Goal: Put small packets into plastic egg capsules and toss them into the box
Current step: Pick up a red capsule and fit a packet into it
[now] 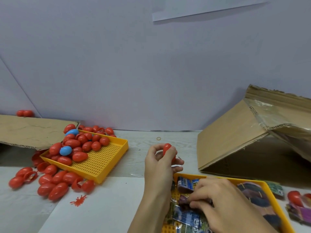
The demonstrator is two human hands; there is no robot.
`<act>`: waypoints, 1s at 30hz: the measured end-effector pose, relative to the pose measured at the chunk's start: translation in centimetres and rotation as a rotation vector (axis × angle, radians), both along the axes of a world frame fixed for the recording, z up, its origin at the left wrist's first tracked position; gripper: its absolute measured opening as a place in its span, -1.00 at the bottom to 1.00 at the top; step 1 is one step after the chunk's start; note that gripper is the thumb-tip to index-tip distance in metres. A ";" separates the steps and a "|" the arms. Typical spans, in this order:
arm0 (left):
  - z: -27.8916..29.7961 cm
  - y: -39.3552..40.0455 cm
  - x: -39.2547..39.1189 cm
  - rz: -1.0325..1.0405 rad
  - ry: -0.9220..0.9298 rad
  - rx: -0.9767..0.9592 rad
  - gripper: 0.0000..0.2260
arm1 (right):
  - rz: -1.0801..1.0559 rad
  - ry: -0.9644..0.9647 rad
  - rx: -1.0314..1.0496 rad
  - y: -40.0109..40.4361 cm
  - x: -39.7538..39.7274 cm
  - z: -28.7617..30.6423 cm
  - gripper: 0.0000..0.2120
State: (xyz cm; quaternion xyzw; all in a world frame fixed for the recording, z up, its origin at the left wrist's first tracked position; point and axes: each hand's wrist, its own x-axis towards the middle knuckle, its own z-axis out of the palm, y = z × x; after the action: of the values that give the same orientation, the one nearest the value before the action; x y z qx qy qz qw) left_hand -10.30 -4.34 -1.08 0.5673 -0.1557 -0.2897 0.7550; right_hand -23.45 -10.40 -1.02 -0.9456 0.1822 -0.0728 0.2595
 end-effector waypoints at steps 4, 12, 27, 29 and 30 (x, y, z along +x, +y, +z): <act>0.0 0.0 0.1 -0.003 0.005 -0.009 -0.90 | -0.079 -0.075 -0.006 0.4 -0.1 -0.1 -0.82; -0.2 0.2 0.3 -0.062 -0.031 0.031 -0.88 | -0.450 -0.589 0.119 1.0 -0.8 -0.8 -0.86; 0.8 0.9 -0.7 -0.431 -0.361 0.148 -0.80 | -0.541 -0.845 0.521 0.3 -0.8 -0.5 -0.81; 0.9 0.9 -0.7 -0.421 -0.352 0.131 -0.84 | -0.535 -0.839 0.534 0.2 -0.9 -0.5 -0.81; 0.9 0.9 -0.7 -0.419 -0.341 0.124 -0.84 | -0.533 -0.836 0.539 0.1 -1.0 -0.5 -0.81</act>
State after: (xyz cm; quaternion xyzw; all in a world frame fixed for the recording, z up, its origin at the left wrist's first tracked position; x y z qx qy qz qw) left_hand -10.97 -3.41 -0.21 0.6084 -0.3765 -0.3489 0.6053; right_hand -24.41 -10.34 -1.55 -0.6577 0.3087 -0.4554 0.5145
